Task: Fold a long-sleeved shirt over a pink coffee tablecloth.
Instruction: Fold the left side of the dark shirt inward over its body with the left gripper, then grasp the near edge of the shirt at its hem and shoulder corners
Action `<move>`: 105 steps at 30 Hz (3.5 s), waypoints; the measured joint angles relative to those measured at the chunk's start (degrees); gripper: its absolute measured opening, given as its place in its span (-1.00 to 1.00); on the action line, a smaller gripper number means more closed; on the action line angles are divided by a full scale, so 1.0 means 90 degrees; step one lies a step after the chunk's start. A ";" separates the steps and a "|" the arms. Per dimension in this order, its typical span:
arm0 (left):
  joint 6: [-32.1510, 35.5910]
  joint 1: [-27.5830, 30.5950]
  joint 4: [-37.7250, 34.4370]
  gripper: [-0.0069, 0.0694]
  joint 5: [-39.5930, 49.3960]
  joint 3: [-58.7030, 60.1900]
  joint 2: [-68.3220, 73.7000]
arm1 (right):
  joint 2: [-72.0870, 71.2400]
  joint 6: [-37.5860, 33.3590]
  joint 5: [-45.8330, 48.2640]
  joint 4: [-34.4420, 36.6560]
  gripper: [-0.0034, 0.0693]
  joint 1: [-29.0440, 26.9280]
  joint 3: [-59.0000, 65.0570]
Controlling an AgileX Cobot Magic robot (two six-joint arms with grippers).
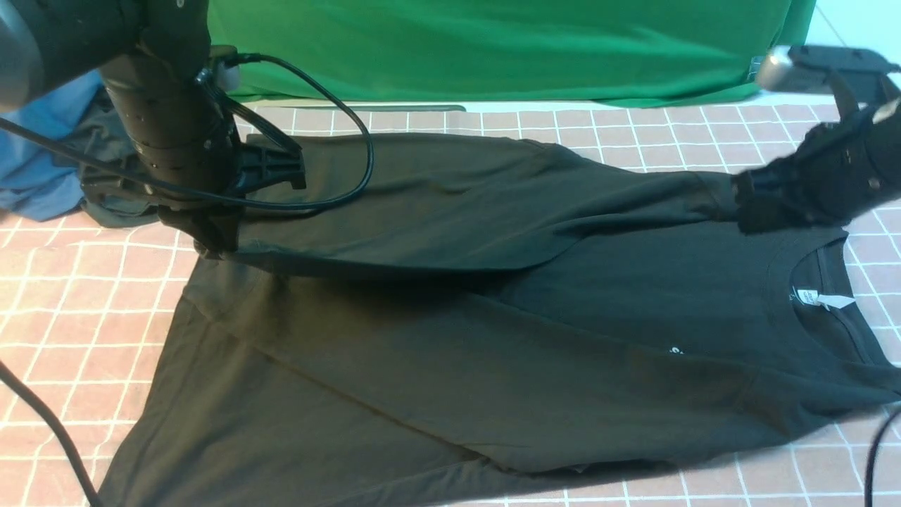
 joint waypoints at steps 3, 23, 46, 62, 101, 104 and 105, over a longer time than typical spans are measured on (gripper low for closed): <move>0.0000 0.0000 -0.0020 -0.70 0.0000 0.0000 0.0000 | 0.0565 0.0078 0.0035 -0.0021 -0.17 -0.0219 -0.0384; 0.0037 0.0000 -0.0039 -0.70 -0.0209 0.0000 0.0000 | 0.2692 0.0470 -0.0921 -0.0067 0.33 -0.0483 -0.1623; 0.0071 0.0000 0.0043 -0.70 -0.0418 0.0000 0.0000 | 0.3016 -0.0040 -0.1790 0.0191 -0.75 -0.0511 -0.2009; 0.0075 0.0000 0.0039 -0.70 -0.0084 0.0007 -0.0150 | 0.2975 -0.0301 -0.0267 0.0263 -0.76 -0.1039 -0.2823; -0.0204 0.0000 0.0262 0.01 -0.0065 0.1722 -0.0818 | 0.1515 -0.0386 0.2921 0.0165 -0.80 -0.1041 -0.3839; -0.0425 0.0007 0.0237 -0.24 -0.0065 0.2394 -0.1165 | 0.1016 -0.0467 0.2983 0.0135 -0.81 -0.1041 -0.3240; -0.0594 0.0067 0.0110 -0.38 -0.0112 0.2825 -0.1318 | 0.0706 -0.0484 0.3007 0.0135 -0.81 -0.1041 -0.2884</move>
